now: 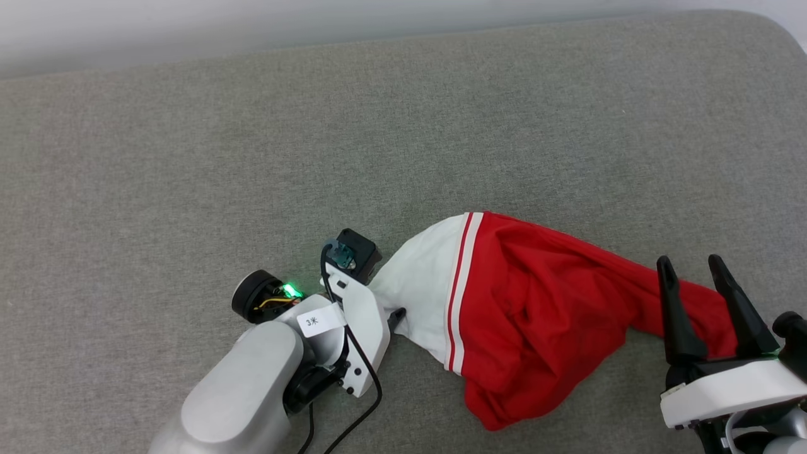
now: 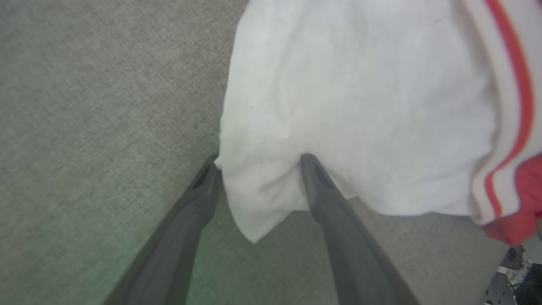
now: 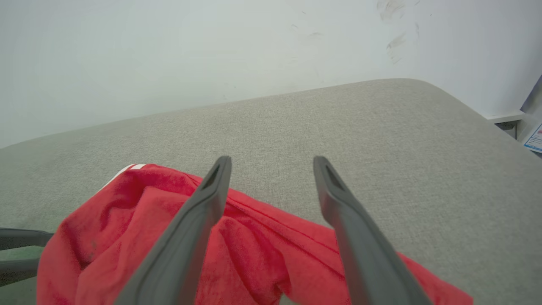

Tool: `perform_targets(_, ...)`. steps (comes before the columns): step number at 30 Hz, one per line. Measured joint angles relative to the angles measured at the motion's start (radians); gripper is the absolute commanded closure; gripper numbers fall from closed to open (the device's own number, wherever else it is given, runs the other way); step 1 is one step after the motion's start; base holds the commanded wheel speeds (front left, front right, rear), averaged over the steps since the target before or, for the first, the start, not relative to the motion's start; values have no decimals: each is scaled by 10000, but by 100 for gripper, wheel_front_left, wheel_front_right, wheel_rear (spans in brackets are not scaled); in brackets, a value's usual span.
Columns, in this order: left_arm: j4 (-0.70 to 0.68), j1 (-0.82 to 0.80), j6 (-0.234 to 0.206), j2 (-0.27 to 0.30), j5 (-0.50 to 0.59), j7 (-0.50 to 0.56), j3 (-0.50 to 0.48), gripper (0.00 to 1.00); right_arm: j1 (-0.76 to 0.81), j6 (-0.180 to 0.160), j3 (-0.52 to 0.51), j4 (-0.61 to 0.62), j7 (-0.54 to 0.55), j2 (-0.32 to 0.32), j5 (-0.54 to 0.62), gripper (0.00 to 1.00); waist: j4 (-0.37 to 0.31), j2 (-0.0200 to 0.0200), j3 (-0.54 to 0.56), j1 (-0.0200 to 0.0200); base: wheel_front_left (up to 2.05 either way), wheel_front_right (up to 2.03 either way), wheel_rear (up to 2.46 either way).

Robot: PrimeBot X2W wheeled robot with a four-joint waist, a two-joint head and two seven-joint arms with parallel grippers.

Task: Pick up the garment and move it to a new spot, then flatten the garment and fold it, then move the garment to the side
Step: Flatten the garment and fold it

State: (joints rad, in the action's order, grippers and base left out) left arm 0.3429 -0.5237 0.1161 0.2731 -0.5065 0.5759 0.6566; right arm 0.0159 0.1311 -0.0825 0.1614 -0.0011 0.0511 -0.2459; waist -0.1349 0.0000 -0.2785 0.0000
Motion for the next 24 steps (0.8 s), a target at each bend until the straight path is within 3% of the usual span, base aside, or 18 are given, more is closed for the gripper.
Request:
perform_targets(1, 2, -79, 12, 25, -88, 111, 75, 62, -34, 0, -12, -42, -33, 2, -15, 0, -22, 0, -30, 0, 0, 0, 0)
perform_targets(2, -23, -137, 44, 61, -104, 104, 148, 100, -81, 0, 0, -90, -38, 2, -42, 0, -35, 0, -52, 0, 0, 0, 0)
perform_targets(7, -198, -190, -42, 219, 140, -997, 88, 100, -123, 0, -130, -332, -163, 2, -180, 0, 78, 0, 17, 1, 0, 0, 0)
perform_targets(15, -1009, 564, -1559, 646, 194, -2838, -1218, 100, 58, 0, -616, -506, -46, 2, -140, 0, 645, 0, 551, 1, 0, 0, 0)
perform_targets(24, -2159, 3249, -3129, 1672, -627, -3137, -2775, 100, 253, 0, -826, -495, 209, 0, -82, 0, 1349, 0, 1095, 0, 0, 0, 0)
